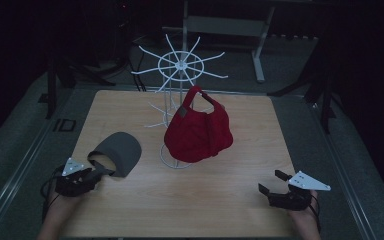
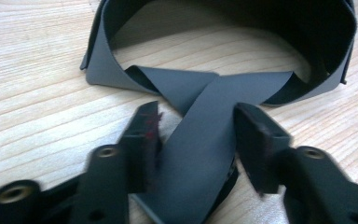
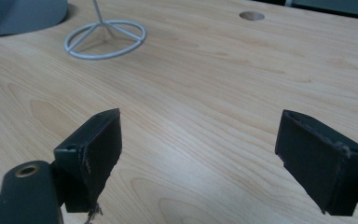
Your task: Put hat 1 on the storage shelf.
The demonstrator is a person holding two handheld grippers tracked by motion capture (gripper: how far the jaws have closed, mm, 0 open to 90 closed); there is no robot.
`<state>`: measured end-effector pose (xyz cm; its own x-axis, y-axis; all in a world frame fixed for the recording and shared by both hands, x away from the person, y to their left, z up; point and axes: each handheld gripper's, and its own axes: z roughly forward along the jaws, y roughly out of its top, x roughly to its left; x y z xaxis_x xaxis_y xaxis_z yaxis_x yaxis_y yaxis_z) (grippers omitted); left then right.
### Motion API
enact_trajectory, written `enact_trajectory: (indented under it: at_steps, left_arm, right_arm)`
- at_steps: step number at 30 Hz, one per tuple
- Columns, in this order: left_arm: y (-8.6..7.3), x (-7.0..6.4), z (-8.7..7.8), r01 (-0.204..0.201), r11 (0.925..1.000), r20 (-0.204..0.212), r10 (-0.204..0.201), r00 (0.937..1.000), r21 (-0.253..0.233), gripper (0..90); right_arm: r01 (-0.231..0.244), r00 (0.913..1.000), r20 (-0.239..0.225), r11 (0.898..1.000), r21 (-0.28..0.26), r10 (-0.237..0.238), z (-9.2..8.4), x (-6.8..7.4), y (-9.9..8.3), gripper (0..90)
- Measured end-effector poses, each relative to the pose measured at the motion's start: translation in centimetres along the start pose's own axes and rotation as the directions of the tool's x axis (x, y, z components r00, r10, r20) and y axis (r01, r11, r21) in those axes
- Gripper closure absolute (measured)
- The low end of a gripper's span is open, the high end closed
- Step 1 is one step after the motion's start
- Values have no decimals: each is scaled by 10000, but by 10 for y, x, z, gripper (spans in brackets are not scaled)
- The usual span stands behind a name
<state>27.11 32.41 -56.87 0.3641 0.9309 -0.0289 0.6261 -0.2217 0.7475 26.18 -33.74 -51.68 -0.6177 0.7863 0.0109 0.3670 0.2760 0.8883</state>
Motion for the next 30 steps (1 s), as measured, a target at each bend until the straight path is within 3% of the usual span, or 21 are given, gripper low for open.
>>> enact_trajectory:
  at_steps: [1, 2, 5, 9, 13, 17, 18, 24, 25, 29, 30]
  left_arm:
    - [0, 0, 0, 28, 10000, -6, -28, 10000, -35, 660]
    - [-1, 0, -1, -33, 10000, 65, 34, 10000, -29, 660]
    - [-2, -3, -2, -128, 9999, 148, 129, 9998, -43, 825]
    - [-2, -9, -2, -323, 9995, -10, 323, 9995, -47, 867]
    - [-2, -11, -10, -246, 9967, 108, 255, 9996, -770, 875]
    - [8, -10, -30, -210, 9854, 287, 262, 9992, -1692, 876]
    - [14, -11, -39, -364, 9788, 206, 414, 9989, -2014, 876]
    - [29, -13, -56, -690, 9656, 53, 726, 9973, -2507, 876]
    - [32, -13, -57, -663, 9638, 190, 736, 9971, -2584, 876]
    - [43, -16, -65, -948, 9497, 101, 1025, 9947, -2984, 876]
    - [45, -17, -67, -991, 9469, 236, 1116, 9935, -3058, 876]
  right_arm:
    - [13, 10000, 62, 10000, 70, -14, 1, 0, -1, 144]
    - [13, 10000, 62, 10000, 70, -14, 1, 0, -1, 144]
    - [-94, 9999, 46, 9998, 157, 93, 2, -1, -3, 144]
    - [-109, 9999, 66, 9998, 181, 108, 3, -1, -3, 144]
    - [-186, 9998, 98, 9997, 128, 185, 2, -2, -4, 144]
    - [-247, 9995, 171, 9997, 30, 247, 0, -5, -3, 144]
    - [-325, 9994, 147, 9995, -40, 326, 0, -5, -3, 144]
    - [-311, 9993, 214, 9995, -44, 312, 0, -5, -3, 144]
    - [-363, 9992, 172, 9993, -63, 364, 0, -5, -4, 144]
    - [-344, 9992, 210, 9994, -36, 345, 2, -5, -6, 144]
    - [-319, 9992, 249, 9995, -34, 320, 2, -4, -6, 144]
